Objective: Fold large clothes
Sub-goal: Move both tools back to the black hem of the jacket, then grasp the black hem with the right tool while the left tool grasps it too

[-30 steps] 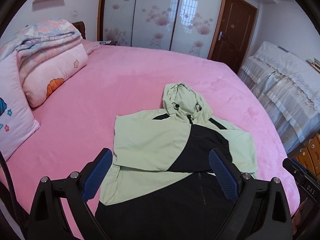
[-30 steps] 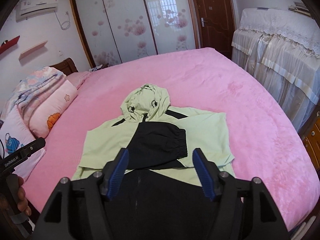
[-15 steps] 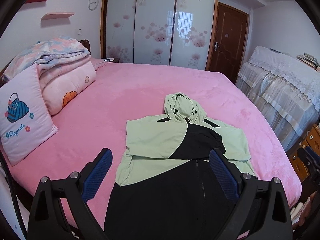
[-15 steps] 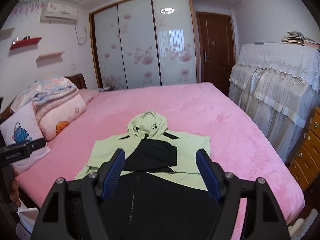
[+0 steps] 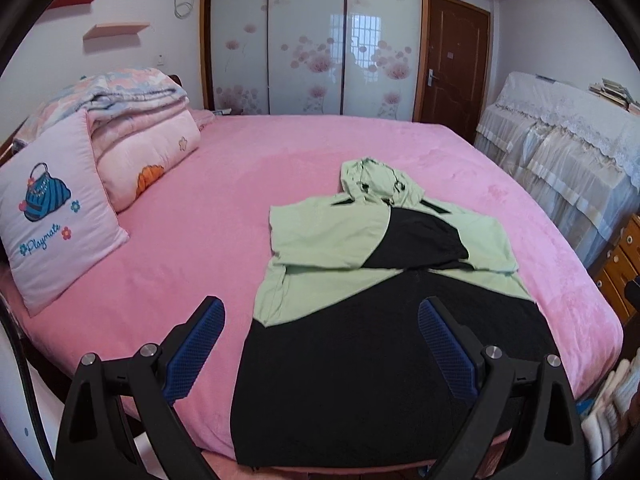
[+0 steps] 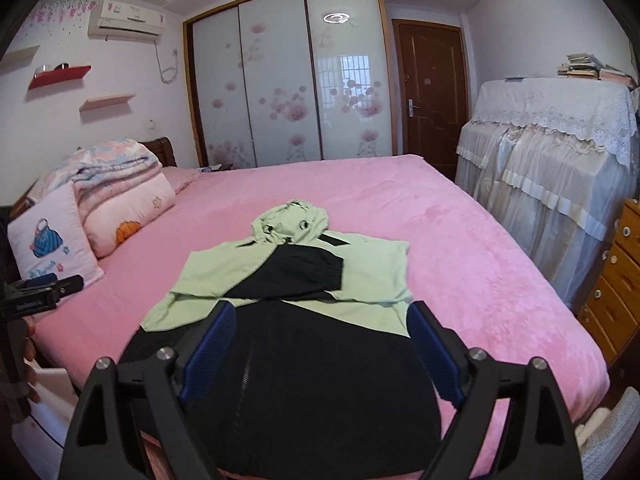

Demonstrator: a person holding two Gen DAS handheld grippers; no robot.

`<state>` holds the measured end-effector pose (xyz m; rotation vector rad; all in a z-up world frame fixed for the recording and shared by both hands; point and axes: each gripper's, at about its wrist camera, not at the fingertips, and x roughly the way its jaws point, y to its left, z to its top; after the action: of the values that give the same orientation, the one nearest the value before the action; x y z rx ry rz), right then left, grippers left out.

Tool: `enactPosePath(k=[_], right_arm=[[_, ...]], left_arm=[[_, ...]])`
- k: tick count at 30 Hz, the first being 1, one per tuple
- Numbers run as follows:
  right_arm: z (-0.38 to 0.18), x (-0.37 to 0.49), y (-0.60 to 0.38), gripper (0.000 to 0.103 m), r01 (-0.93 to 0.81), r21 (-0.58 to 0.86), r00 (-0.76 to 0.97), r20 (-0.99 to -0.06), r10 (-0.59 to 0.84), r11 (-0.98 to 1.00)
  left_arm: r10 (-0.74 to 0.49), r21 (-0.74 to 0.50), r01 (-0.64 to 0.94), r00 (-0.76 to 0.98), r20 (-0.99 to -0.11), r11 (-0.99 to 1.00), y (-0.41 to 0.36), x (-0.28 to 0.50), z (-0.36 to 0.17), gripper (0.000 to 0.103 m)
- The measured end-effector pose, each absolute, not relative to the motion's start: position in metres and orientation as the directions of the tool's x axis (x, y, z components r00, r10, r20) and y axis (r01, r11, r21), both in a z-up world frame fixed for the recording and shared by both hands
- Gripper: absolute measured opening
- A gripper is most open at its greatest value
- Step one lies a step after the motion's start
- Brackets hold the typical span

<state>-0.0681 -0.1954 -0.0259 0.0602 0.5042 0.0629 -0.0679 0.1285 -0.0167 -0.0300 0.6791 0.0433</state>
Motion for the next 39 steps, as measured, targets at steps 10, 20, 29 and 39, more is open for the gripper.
enactPosePath(k=[10, 20, 29, 39], right_arm=[[-0.099, -0.065, -0.218, 0.088, -0.022, -0.006, 0.778, -0.628, 0.013, 1.0], [-0.166, -0.057, -0.262, 0.088, 0.004, 0.006, 0.652, -0.758, 0.001, 1.0], [-0.219, -0.05, -0.313, 0.072, 0.094, 0.105, 0.52, -0.853, 0.041, 0.99], [-0.258, -0.046, -0.34, 0.058, 0.155, 0.24, 0.448, -0.882, 0.149, 0.958]], left_arm=[[0.014, -0.033, -0.059, 0.659, -0.752, 0.998, 0.165, -0.065, -0.1, 0.097], [0.005, -0.059, -0.121, 0.471, -0.882, 0.991, 0.21, -0.055, -0.193, 0.097], [-0.039, -0.096, -0.129, 0.386, -0.922, 0.987, 0.224, -0.057, -0.237, 0.097], [-0.132, -0.19, -0.117, 0.386, -0.913, 0.975, 0.235, -0.059, -0.253, 0.096]])
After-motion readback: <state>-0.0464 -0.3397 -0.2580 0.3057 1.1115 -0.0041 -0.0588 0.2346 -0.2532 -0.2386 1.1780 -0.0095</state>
